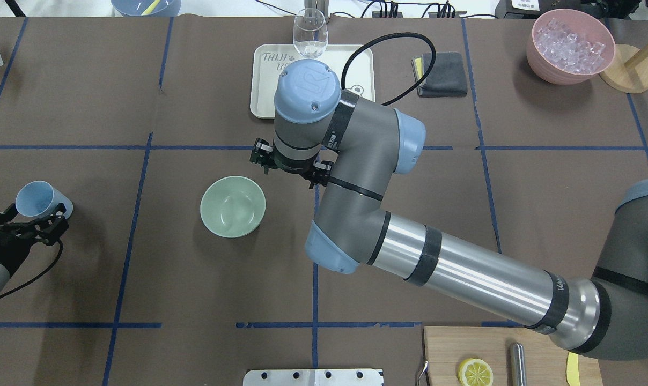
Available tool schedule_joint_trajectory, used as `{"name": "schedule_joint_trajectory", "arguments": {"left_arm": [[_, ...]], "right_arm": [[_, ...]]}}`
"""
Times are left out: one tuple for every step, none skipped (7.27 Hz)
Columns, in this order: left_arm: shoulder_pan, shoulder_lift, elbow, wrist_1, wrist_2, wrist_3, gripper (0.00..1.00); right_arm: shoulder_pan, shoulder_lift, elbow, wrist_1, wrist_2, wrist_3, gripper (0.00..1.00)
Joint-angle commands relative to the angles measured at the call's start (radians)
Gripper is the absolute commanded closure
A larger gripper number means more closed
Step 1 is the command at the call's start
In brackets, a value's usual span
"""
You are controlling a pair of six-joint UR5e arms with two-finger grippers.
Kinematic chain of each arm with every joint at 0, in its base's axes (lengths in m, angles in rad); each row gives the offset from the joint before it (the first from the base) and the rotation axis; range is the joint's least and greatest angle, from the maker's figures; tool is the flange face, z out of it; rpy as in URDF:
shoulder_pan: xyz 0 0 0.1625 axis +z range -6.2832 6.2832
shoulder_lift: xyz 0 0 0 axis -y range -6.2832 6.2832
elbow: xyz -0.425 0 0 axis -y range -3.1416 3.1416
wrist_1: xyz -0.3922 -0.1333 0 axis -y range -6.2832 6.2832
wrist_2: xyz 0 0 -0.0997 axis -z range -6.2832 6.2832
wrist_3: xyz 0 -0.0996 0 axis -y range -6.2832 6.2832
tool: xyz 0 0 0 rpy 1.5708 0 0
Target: Pour ice into bowl
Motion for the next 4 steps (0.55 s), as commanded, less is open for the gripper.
{"name": "schedule_joint_trajectory", "arguments": {"left_arm": [[-0.014, -0.073, 0.061, 0.000, 0.000, 0.020, 0.02], [-0.022, -0.072, 0.080, -0.018, -0.002, 0.022, 0.02], [-0.026, -0.072, 0.110, -0.060, -0.003, 0.025, 0.02], [-0.032, -0.072, 0.120, -0.071, -0.003, 0.044, 0.02]], "right_arm": [[0.044, -0.082, 0.071, -0.034, 0.001, -0.089, 0.00], [0.050, -0.105, 0.092, -0.034, 0.001, -0.120, 0.00], [0.052, -0.104, 0.092, -0.034, -0.001, -0.120, 0.00], [0.052, -0.104, 0.092, -0.034, -0.001, -0.120, 0.00]]}}
